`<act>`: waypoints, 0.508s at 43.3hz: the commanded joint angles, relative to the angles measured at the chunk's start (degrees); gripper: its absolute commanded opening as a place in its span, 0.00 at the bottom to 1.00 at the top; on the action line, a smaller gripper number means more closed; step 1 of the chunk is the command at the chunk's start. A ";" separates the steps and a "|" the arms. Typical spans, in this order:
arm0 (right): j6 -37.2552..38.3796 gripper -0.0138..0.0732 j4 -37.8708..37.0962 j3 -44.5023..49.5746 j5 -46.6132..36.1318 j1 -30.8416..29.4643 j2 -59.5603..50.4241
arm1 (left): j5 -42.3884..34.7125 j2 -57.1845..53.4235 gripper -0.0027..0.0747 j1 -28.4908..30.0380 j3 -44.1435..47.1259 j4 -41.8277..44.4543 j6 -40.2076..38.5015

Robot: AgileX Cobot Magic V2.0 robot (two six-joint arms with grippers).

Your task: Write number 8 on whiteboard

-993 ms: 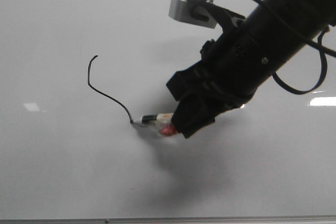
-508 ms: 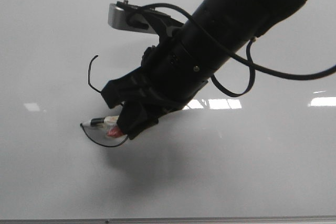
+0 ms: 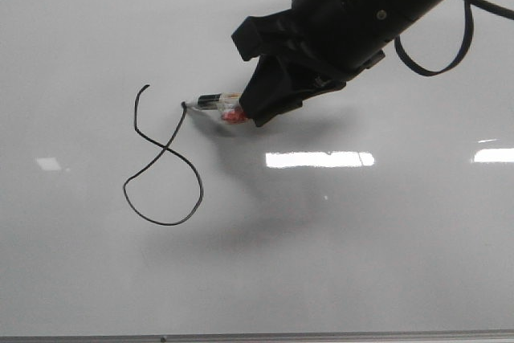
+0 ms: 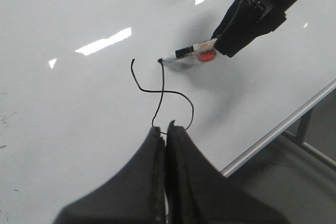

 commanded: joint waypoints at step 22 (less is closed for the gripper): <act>-0.16 0.09 -21.48 -10.45 7.33 8.91 -7.38 | -1.68 2.31 0.06 0.17 -2.94 -2.21 3.61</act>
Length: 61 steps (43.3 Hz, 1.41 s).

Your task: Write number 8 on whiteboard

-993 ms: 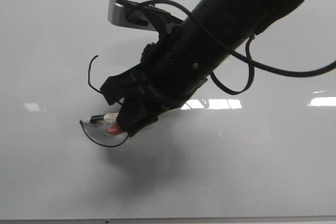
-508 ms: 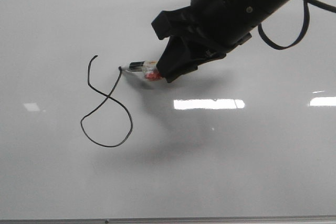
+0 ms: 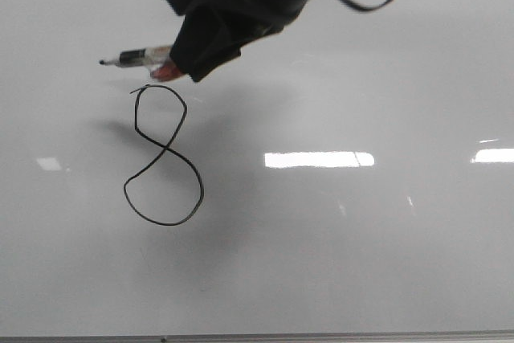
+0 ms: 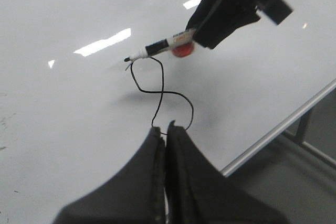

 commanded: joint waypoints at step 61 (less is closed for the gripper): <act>-0.27 0.09 -30.09 -2.46 5.87 21.06 -11.03 | 2.48 34.80 0.01 -14.04 -16.05 -2.03 22.80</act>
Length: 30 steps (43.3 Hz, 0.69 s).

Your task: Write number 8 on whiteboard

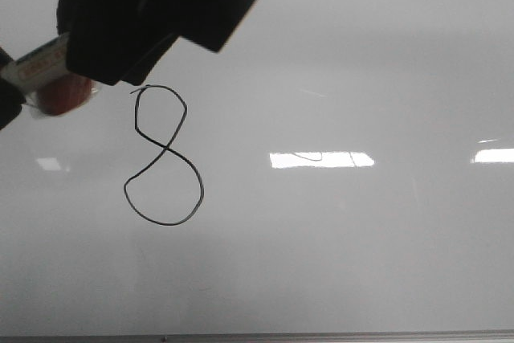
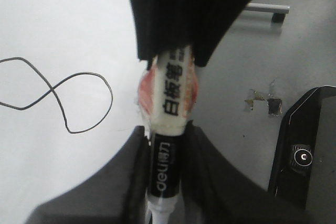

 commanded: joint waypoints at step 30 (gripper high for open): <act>14.45 0.75 2.11 3.95 -3.84 -12.69 -14.20 | -3.71 -0.31 0.01 10.35 -0.42 -1.31 -14.51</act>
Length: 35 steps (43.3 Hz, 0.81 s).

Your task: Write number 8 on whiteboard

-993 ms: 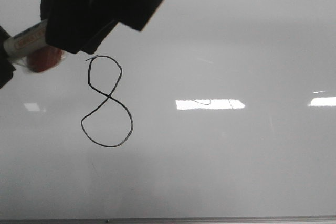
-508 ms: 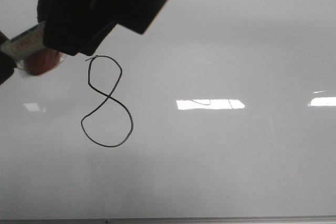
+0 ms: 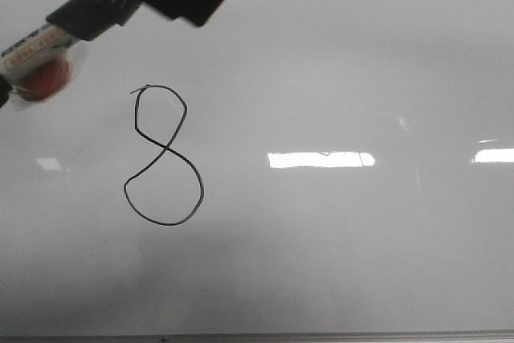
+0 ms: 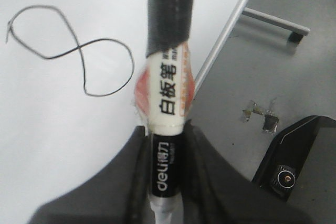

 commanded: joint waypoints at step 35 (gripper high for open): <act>28.98 0.10 1.21 40.72 -13.91 -40.02 -44.85 | -49.31 3.73 0.01 26.70 17.44 -8.40 -22.77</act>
